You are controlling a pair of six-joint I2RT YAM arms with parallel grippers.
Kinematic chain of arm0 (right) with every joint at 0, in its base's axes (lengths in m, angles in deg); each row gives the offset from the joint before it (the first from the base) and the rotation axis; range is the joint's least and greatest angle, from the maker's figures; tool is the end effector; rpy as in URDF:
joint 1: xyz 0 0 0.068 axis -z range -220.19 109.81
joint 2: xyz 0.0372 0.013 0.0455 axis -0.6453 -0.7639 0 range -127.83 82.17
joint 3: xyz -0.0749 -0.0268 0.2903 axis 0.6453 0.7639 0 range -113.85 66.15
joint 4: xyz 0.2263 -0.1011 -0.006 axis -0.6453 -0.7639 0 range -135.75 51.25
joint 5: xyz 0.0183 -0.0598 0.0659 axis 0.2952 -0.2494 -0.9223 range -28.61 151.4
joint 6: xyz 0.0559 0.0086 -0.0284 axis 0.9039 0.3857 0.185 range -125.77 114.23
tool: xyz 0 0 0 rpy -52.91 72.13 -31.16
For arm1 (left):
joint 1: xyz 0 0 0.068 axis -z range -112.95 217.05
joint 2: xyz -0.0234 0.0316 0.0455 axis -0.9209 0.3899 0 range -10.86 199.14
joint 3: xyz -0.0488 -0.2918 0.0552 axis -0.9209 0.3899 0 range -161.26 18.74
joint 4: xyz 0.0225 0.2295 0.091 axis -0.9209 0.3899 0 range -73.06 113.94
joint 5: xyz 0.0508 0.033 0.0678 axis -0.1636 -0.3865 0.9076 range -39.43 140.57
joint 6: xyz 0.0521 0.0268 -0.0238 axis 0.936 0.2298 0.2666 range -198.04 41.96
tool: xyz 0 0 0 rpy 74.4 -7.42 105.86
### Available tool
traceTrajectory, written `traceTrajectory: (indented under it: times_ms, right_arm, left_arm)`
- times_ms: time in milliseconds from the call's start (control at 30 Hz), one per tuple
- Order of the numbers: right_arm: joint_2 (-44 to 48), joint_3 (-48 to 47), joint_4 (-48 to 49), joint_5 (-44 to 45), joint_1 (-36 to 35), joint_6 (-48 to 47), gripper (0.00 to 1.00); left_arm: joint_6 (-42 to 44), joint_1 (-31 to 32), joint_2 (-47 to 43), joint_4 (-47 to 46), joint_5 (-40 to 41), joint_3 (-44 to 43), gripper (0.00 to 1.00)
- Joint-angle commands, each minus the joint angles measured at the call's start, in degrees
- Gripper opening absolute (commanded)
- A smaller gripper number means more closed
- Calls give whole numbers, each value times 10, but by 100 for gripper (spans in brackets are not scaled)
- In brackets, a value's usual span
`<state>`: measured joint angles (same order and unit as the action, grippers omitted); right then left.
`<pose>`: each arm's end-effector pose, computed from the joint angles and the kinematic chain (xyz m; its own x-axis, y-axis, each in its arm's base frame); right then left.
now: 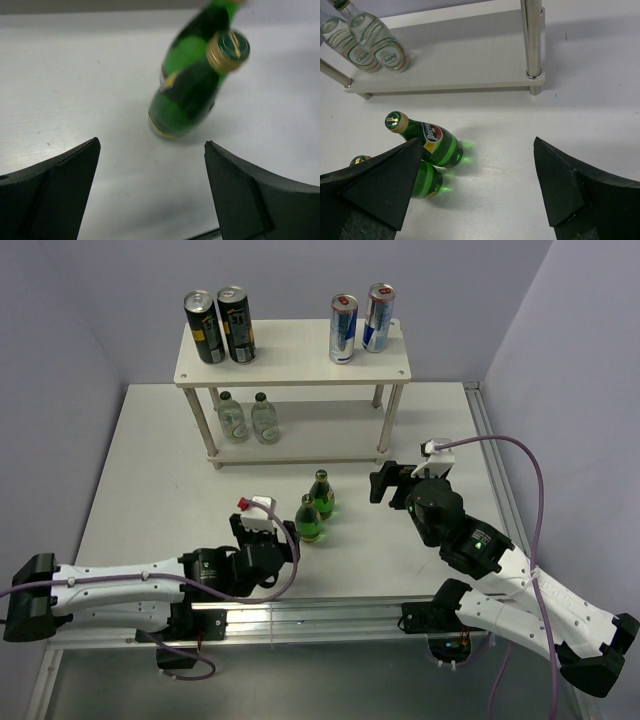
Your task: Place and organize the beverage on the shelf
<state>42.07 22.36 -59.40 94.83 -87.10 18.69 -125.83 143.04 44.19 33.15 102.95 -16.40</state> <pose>0.1094 0.0778 0.3434 -0.2846 0.2016 -0.9372 -0.1444 0.9575 0.2498 0.0791 -0.1586 0.2704 -0.4197 -0.1849 -0.8886 0.1881 0.9401 -0.2844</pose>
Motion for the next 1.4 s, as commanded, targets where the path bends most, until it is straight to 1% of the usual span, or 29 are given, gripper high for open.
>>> traceTrajectory:
  times_ms: [0,67,100,167,200,267,300,333,367,433,467,500,700,767,800,833,867,900,933,1000,1033,1067,1133,1167,1300,1367]
  right_arm:
    - [0,-8,5,15,-4,4,98]
    - [1,-9,4,15,-4,3,98]
    - [3,-9,4,14,-3,4,98]
    - [5,-8,4,13,-4,4,98]
    - [4,-9,3,13,-4,4,98]
    - [4,-9,1,13,-3,6,98]
    - [5,-8,3,13,-4,6,98]
    - [6,-8,3,13,-4,6,98]
    - [6,-6,3,13,-4,6,98]
    - [5,-5,4,13,-4,5,98]
    - [5,-5,4,14,-4,7,98]
    - [5,-5,4,13,-4,7,98]
    - [-2,-2,8,13,-4,6,98]
    - [-8,0,10,10,-4,6,98]
    - [-11,1,13,9,-3,7,98]
    - [-17,5,17,7,-4,8,98]
    - [-21,6,20,2,-4,9,98]
    - [-26,10,31,-8,-4,12,98]
    - [-37,21,42,-33,-4,14,98]
    - [-51,34,74,-61,-5,24,98]
    - [-65,51,88,-72,-5,28,98]
    - [-71,61,105,-95,-6,32,99]
    - [-88,88,153,-111,-8,39,100]
    - [-97,96,171,-133,-10,40,100]
    - [-146,121,255,-150,-26,43,100]
    - [-180,128,278,-152,-31,43,100]
  left_arm:
    - [-8,33,22,-50,-28,30,92]
    - [-16,35,47,-85,-28,35,93]
    - [-13,35,75,-106,-32,40,95]
    - [13,35,107,-151,-34,45,96]
    - [17,35,141,-189,-32,44,97]
    - [34,35,175,-224,-21,42,98]
    - [53,33,225,-271,-6,32,99]
    - [53,33,241,-271,-6,32,99]
    - [56,30,254,-298,0,29,99]
    - [68,24,290,-321,11,23,99]
    - [72,15,310,-334,18,17,99]
    - [75,7,310,-341,21,15,99]
    - [125,-58,362,-433,-2,13,98]
    - [139,-83,374,-461,-20,16,95]
    - [145,-90,378,-468,-23,15,92]
    - [147,-96,386,-472,-25,9,67]
    - [150,-107,390,-472,-25,7,52]
    - [150,-110,391,-472,-25,5,42]
    - [149,-112,388,-470,-22,8,23]
    - [144,-115,380,-471,-15,21,14]
    - [140,-116,368,-466,-11,25,3]
    - [133,-121,360,-454,-3,30,0]
    - [123,-135,331,-442,-2,51,0]
    - [120,-139,320,-434,0,59,0]
    - [94,-163,262,-403,11,95,0]
    - [87,-172,234,-395,17,103,0]
